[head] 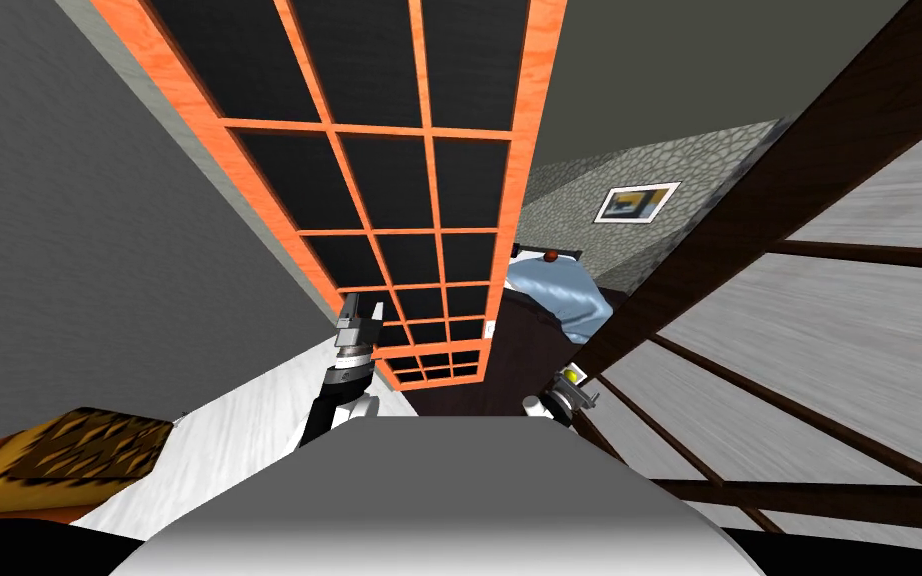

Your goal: Push the door open

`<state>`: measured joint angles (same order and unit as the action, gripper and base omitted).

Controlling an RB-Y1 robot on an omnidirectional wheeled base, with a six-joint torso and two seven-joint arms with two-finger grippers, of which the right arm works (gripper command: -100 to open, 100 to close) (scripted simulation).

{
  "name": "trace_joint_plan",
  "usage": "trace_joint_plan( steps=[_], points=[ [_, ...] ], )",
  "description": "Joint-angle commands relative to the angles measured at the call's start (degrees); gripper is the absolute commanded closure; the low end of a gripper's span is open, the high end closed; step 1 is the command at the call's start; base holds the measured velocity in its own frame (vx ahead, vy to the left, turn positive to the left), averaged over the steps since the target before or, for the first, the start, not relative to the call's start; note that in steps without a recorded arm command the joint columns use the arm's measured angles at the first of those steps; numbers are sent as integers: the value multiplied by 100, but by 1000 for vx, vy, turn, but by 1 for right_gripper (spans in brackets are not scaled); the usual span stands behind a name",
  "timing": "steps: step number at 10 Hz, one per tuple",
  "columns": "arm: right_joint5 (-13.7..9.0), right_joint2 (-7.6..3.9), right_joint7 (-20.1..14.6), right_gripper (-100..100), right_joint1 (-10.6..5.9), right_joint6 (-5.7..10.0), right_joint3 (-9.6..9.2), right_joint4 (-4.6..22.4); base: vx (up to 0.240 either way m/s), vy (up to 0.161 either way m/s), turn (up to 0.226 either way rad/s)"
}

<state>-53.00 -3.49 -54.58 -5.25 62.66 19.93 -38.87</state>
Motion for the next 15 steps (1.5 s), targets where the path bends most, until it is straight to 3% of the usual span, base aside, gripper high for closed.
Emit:
trace_joint_plan(
  steps=[1,3,5,6,7,10,11,15],
  points=[
    [-30,-63,-116,100,-81,202,69,157,14,-12,-19],
    [-183,-58,-56,100,-162,313,371,262,34,-42,169],
    [-183,-58,-56,100,-162,313,378,262,26,-40,25],
    [-257,-54,-27,100,-202,366,528,313,27,-34,105],
    [-257,-54,-27,100,-202,366,528,313,27,-38,65],
    [-463,-36,54,100,-312,515,944,454,42,-64,148],
    [-463,-36,54,100,-312,515,944,454,39,-63,42],
    [-683,-4,140,100,-430,673,1387,605,43,-58,116]
  ],
)
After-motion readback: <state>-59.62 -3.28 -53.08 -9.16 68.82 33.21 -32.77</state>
